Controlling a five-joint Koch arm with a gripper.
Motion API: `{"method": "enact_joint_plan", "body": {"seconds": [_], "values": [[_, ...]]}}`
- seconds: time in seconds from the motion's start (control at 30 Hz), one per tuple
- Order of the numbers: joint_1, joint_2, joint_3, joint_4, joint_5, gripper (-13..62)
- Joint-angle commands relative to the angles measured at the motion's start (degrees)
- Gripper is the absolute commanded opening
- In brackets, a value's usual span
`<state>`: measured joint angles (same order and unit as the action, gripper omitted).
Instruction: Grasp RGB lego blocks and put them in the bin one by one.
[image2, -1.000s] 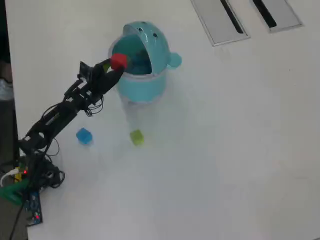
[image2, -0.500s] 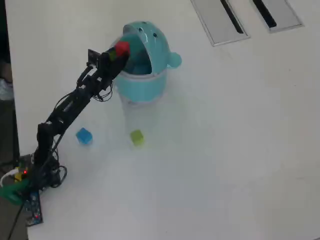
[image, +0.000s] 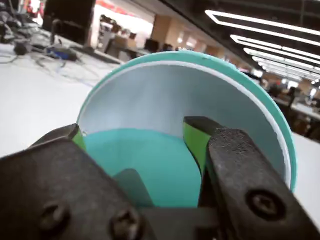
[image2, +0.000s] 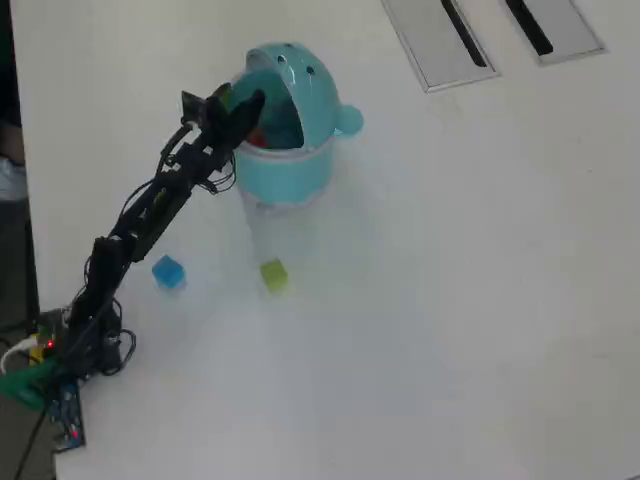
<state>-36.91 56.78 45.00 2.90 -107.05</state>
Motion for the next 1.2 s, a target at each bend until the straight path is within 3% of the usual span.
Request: {"method": "enact_joint_plan", "body": {"seconds": [0.0, 0.17, 0.37, 0.9, 1.17], "values": [[0.09, 1.58, -6.33, -0.26, -0.62, 35.2], [0.44, 2.81, -6.33, 1.14, -0.62, 35.4], [2.11, 9.67, -4.39, 16.26, -0.53, 35.0], [5.27, 34.89, 35.07, 10.2, -0.62, 34.5], [6.15, 41.13, 50.45, 1.23, -0.62, 34.5]]}}
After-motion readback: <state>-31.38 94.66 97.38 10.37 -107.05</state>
